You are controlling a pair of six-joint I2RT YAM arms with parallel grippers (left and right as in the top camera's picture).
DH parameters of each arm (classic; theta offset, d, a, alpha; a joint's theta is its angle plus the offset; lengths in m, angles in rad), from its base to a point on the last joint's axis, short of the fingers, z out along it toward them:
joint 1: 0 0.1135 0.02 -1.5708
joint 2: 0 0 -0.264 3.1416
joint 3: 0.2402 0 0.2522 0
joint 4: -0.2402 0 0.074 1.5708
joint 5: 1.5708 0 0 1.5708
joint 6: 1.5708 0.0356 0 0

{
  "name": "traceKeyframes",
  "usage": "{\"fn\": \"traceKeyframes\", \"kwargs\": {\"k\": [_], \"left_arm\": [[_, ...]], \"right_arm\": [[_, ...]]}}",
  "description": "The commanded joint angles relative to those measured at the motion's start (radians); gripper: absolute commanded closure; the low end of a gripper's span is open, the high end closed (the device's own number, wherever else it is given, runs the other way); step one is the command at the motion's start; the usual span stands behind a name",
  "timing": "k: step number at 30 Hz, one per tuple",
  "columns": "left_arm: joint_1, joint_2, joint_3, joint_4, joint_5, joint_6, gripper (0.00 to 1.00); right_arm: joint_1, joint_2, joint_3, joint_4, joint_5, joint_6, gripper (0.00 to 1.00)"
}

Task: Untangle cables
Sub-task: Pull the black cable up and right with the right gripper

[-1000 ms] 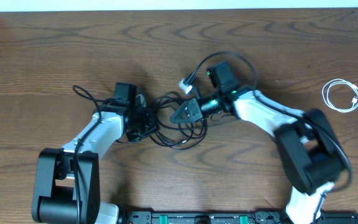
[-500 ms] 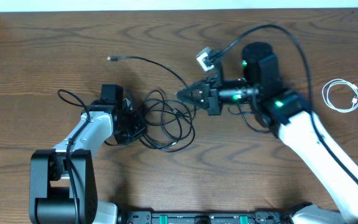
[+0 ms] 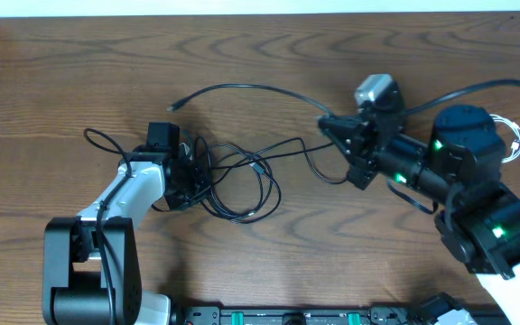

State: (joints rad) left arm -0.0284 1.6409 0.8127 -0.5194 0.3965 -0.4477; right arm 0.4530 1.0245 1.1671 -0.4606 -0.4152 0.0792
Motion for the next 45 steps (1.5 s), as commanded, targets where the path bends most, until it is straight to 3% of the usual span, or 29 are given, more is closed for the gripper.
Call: {"fn": "traceKeyframes", "kwargs": {"k": [1, 5, 8, 16, 22, 31, 40, 45], "left_arm": [[0.008, 0.011, -0.007, -0.004, -0.035, 0.003, 0.72], [0.020, 0.007, 0.002, -0.013, 0.051, 0.026, 0.38], [0.043, -0.011, 0.031, -0.058, 0.153, 0.082, 0.32], [0.053, -0.149, 0.123, -0.219, 0.161, 0.148, 0.31], [0.043, -0.278, 0.126, -0.243, 0.200, 0.127, 0.30], [-0.028, -0.282, 0.105, -0.257, 0.200, 0.125, 0.31], [-0.058, -0.274, 0.074, -0.258, 0.160, 0.125, 0.31], [-0.058, -0.274, 0.074, -0.258, 0.160, 0.125, 0.31]], "right_arm": [[-0.018, -0.045, 0.004, -0.060, 0.233, -0.036, 0.99], [-0.018, -0.040, 0.004, -0.126, 0.233, -0.029, 0.99], [-0.018, -0.032, 0.004, -0.151, 0.233, -0.010, 0.99], [-0.040, -0.025, 0.004, -0.092, 0.164, 0.146, 0.99], [-0.096, -0.026, 0.004, 0.108, -0.198, 0.190, 0.99], [-0.174, -0.025, 0.004, 0.431, -0.355, 0.409, 0.99], [-0.254, -0.025, 0.004, 0.729, -0.354, 0.502, 0.99], [-0.328, -0.024, 0.004, 0.727, -0.292, 0.569, 0.99]]}}
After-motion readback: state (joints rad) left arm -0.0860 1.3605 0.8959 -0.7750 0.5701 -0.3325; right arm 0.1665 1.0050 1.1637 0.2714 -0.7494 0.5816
